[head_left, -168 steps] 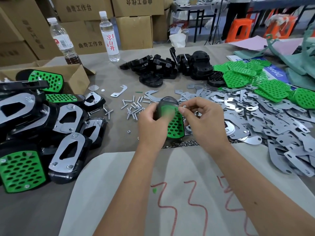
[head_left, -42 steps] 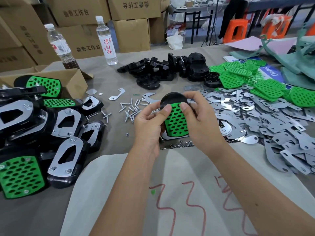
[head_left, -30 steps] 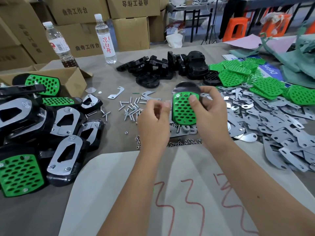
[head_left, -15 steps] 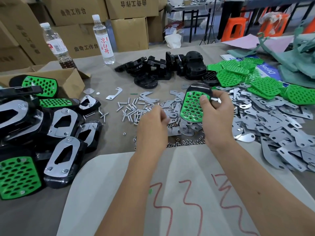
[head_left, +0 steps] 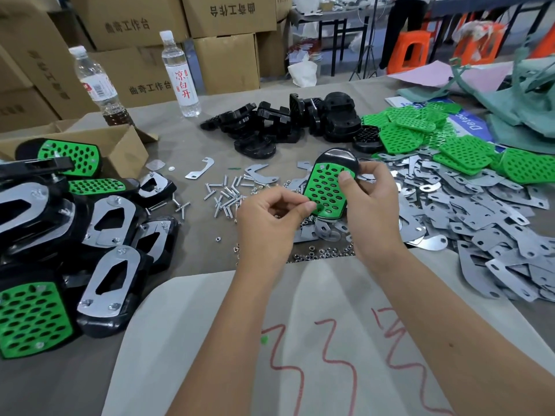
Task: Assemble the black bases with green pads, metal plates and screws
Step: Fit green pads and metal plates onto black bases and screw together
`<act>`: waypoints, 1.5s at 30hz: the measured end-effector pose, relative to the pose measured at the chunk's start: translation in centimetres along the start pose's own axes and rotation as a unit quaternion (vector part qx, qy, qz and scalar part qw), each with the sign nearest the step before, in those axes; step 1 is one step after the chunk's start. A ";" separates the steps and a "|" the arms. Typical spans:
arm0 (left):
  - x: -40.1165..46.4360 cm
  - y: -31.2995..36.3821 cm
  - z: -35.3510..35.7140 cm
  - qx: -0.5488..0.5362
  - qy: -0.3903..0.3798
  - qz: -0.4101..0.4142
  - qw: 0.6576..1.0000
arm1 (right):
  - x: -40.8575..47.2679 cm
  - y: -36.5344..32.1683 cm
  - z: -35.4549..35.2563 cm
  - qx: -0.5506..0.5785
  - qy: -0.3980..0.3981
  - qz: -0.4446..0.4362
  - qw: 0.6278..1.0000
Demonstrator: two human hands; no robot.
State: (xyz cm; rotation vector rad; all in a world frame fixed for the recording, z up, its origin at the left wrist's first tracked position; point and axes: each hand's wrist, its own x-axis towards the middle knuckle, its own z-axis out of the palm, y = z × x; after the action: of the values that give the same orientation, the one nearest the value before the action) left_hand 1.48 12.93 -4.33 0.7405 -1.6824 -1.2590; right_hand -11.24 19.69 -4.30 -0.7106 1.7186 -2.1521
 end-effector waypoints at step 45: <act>-0.6 0.9 1.8 0.223 -0.023 0.164 0.961 | -1.3 -1.8 1.4 0.056 0.017 0.073 0.996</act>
State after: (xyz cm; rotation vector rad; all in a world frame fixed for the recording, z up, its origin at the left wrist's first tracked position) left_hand 0.13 14.48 -3.85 0.6541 -2.0587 -0.6774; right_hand -9.29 19.64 -2.59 -0.5048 1.5979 -2.1504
